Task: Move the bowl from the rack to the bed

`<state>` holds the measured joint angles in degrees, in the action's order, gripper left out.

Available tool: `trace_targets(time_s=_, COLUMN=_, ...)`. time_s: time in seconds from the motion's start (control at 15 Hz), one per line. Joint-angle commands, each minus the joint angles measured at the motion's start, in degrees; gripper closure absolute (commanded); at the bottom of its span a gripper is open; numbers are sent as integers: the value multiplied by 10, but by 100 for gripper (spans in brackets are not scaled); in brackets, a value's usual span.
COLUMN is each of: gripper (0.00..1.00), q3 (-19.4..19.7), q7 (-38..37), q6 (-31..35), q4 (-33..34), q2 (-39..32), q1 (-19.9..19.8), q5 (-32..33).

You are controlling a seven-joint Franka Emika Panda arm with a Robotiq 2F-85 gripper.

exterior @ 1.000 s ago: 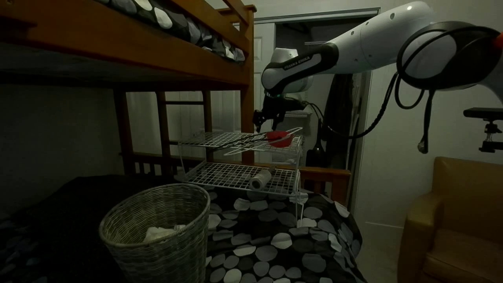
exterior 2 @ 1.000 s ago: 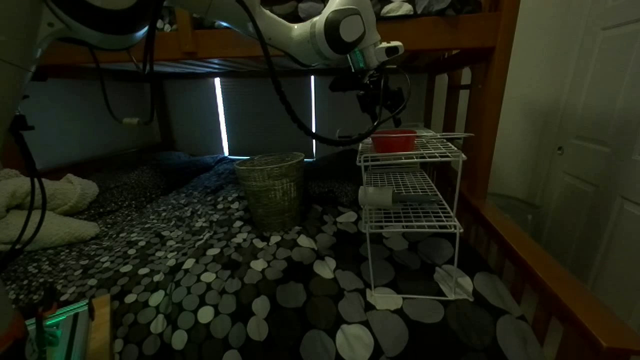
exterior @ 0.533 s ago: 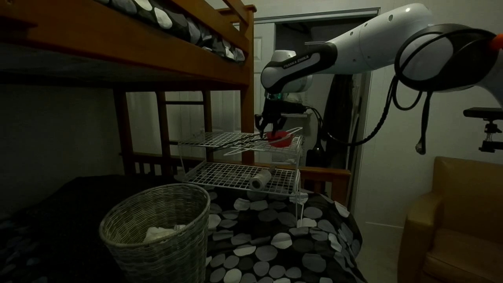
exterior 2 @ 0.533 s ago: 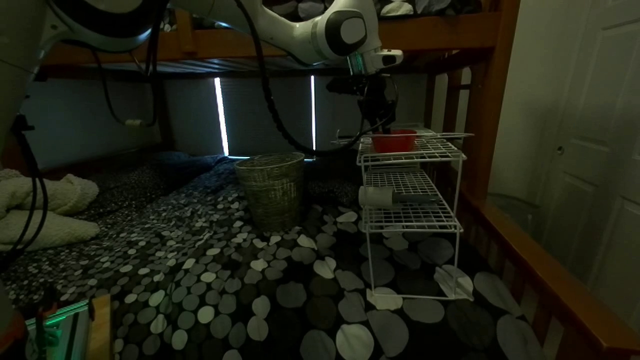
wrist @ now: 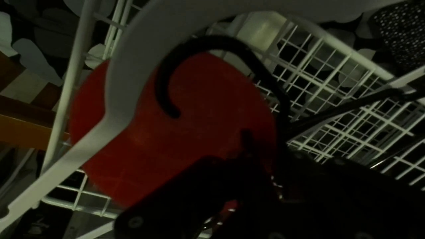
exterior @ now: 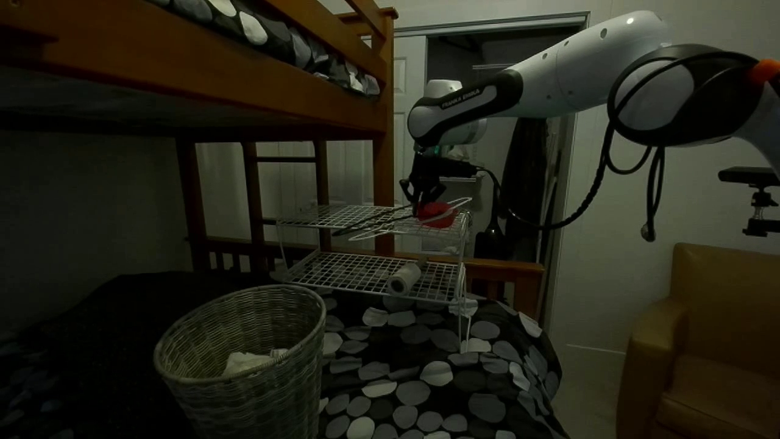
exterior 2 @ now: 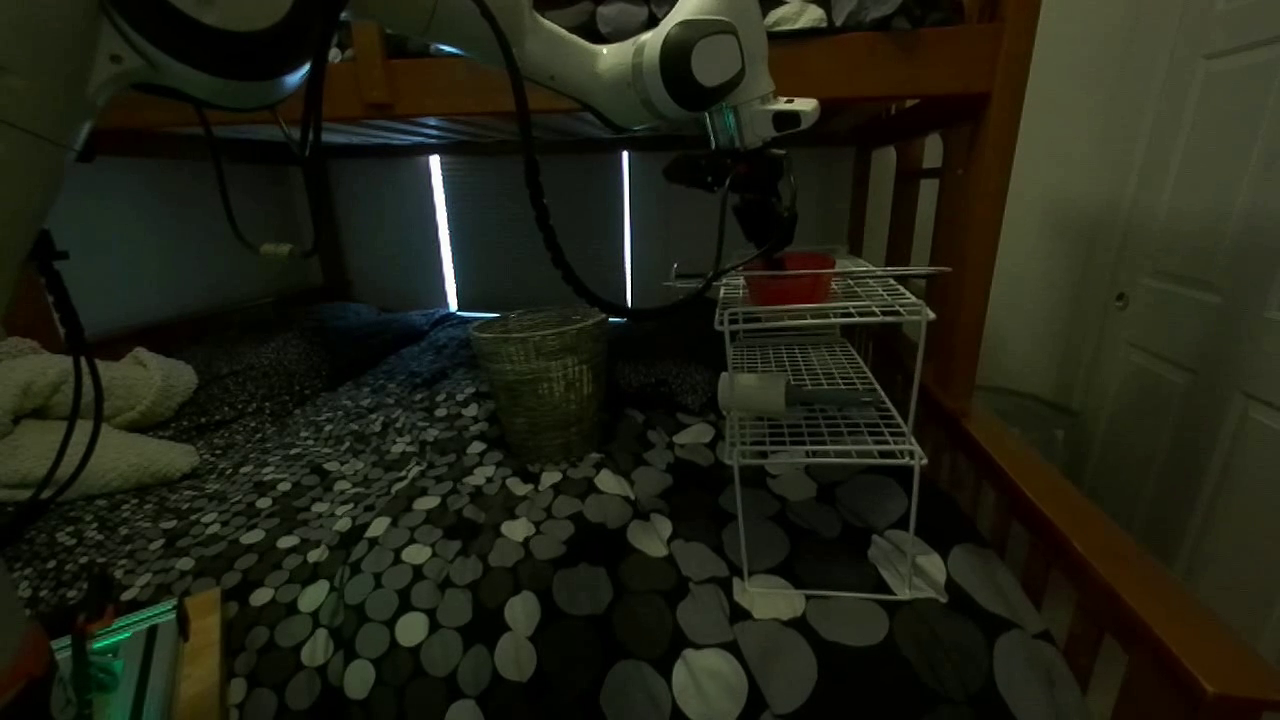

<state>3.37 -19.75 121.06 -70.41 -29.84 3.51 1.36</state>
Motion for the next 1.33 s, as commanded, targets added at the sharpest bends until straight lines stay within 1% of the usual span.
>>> trace_targets(time_s=0.0, gripper=100, q3=-1, q7=-15, q6=0, q4=21, q2=-10, q1=-5, q5=-12)
trace_targets(time_s=0.13, gripper=98, q3=0, q7=-22, q6=36, q4=25, q2=-7, q1=-7, q5=-14)
trace_targets(time_s=0.27, gripper=100, q3=2, q7=-37, q6=77, q4=23, q2=-3, q1=-8, q5=-15)
trace_targets(time_s=0.4, gripper=99, q3=3, q7=-57, q6=145, q4=17, q2=-2, q1=-11, q5=-21)
trace_targets(time_s=0.53, gripper=99, q3=-9, q7=-61, q6=212, q4=15, q2=-3, q1=-21, q5=-52)
trace_targets(time_s=0.67, gripper=99, q3=-24, q7=-57, q6=264, q4=11, q2=-7, q1=-33, q5=-100)
trace_targets(time_s=0.8, gripper=99, q3=-26, q7=-69, q6=327, q4=2, q2=-14, q1=-38, q5=-134)
trace_targets(time_s=0.93, gripper=99, q3=-29, q7=-59, q6=387, q4=-3, q2=-19, q1=-47, q5=-153)
trace_targets(time_s=1.0, gripper=99, q3=-49, q7=-41, q6=411, q4=-5, q2=-21, q1=-59, q5=-180)
trace_targets(time_s=1.13, gripper=99, q3=-108, q7=-9, q6=444, q4=-1, q2=-26, q1=-89, q5=-246)
trace_targets(time_s=1.2, gripper=99, q3=-140, q7=8, q6=441, q4=1, q2=-24, q1=-105, q5=-277)
trace_targets(time_s=1.27, gripper=99, q3=-172, q7=29, q6=410, q4=-3, q2=-13, q1=-123, q5=-304)
